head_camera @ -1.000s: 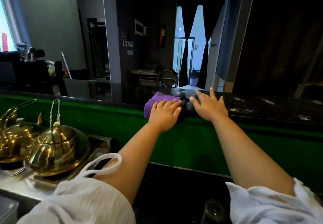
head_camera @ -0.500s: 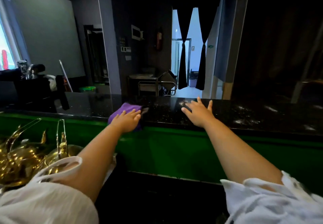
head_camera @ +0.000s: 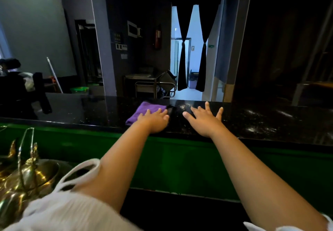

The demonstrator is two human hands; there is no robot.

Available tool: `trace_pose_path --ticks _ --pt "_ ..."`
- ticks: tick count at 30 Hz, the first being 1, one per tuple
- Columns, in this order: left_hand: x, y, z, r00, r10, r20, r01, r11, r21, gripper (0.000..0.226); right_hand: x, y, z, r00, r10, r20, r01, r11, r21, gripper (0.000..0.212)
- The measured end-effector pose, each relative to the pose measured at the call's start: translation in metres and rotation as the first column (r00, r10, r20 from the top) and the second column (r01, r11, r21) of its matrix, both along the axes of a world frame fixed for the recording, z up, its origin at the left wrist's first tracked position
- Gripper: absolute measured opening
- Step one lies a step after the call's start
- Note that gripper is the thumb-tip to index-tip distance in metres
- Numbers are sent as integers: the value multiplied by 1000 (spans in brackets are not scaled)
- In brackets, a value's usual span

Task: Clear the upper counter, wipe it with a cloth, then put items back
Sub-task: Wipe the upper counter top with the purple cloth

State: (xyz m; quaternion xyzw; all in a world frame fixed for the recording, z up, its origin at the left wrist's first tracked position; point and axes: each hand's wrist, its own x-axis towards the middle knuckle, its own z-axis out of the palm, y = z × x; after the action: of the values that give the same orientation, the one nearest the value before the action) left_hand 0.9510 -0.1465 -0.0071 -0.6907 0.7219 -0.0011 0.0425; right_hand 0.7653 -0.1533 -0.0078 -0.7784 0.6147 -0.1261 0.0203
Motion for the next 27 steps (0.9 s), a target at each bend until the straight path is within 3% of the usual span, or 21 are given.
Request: trace_pose_path --ticks 4,7,11,13,16,19,24,27 --pt "13 27 1 1000 3 6 -3 1000 -11 50 -1 4 1 998 39 -47 -39 999 16 70" --pt "50 4 8 991 108 -80 -108 994 10 49 0 5 1 997 49 -62 -47 999 25 71" --pt "67 -48 14 974 220 -43 -216 972 93 53 1 2 0 998 29 -56 -27 999 36 72" --pt "45 -55 16 987 152 -48 -148 986 80 52 1 2 0 999 35 -31 -34 999 32 71" --pt "-8 -32 16 982 -21 -186 30 999 45 48 0 3 1 999 45 -3 -45 999 17 69" --pt "3 -25 -2 993 -90 -79 95 994 60 51 0 5 1 998 57 -30 -57 998 2 67" --pt "44 -17 9 997 22 -71 -22 1000 7 50 -1 6 0 994 92 -58 -91 995 31 64" --pt "65 -54 21 979 179 -98 -172 982 75 53 -1 4 -2 993 101 -55 -100 995 25 64"
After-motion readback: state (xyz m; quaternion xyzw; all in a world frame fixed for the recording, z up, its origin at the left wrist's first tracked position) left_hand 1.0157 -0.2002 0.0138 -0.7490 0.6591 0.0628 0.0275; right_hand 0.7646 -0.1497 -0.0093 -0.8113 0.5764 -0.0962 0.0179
